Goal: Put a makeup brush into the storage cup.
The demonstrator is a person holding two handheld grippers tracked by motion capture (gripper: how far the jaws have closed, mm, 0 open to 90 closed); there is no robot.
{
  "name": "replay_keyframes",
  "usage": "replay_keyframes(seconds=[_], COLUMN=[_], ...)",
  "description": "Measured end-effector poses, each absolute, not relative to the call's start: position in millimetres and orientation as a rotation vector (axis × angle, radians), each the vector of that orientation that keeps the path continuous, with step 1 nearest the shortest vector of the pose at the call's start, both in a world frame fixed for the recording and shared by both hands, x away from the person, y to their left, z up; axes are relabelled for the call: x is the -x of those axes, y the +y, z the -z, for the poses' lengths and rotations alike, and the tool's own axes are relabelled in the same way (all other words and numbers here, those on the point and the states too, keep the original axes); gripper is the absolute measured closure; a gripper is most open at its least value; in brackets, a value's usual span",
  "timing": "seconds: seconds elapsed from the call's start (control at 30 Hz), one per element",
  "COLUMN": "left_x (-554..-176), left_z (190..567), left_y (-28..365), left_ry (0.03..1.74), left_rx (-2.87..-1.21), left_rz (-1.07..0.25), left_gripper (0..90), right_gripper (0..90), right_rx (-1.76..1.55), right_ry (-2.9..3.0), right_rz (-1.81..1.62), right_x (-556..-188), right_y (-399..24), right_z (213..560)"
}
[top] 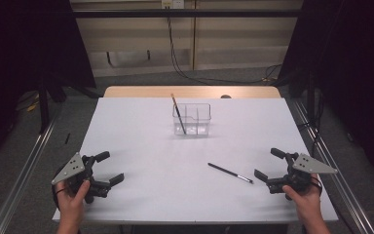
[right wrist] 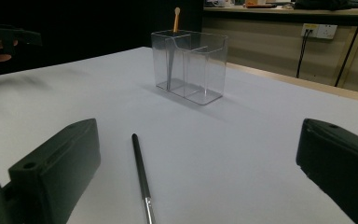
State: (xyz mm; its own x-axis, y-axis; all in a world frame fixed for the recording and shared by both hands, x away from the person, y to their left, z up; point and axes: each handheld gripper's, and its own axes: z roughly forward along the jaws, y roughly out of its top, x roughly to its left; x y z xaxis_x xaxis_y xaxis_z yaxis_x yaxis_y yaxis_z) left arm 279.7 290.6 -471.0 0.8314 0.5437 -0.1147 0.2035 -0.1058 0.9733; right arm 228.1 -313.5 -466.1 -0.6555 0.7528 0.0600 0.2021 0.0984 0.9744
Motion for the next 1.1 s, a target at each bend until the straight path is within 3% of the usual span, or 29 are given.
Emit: replay_keyframes(seconds=[1.1], left_x=[-280.9], left_z=[464.3], left_y=[291.5], left_ry=[0.583], left_rx=[-1.674], left_rz=[-0.332], left_gripper=[0.0], right_gripper=[0.0], right_rx=[-1.034], right_ry=[2.183], right_rz=[-1.436], right_x=[-258.2], right_y=[-288.6], right_z=[464.3])
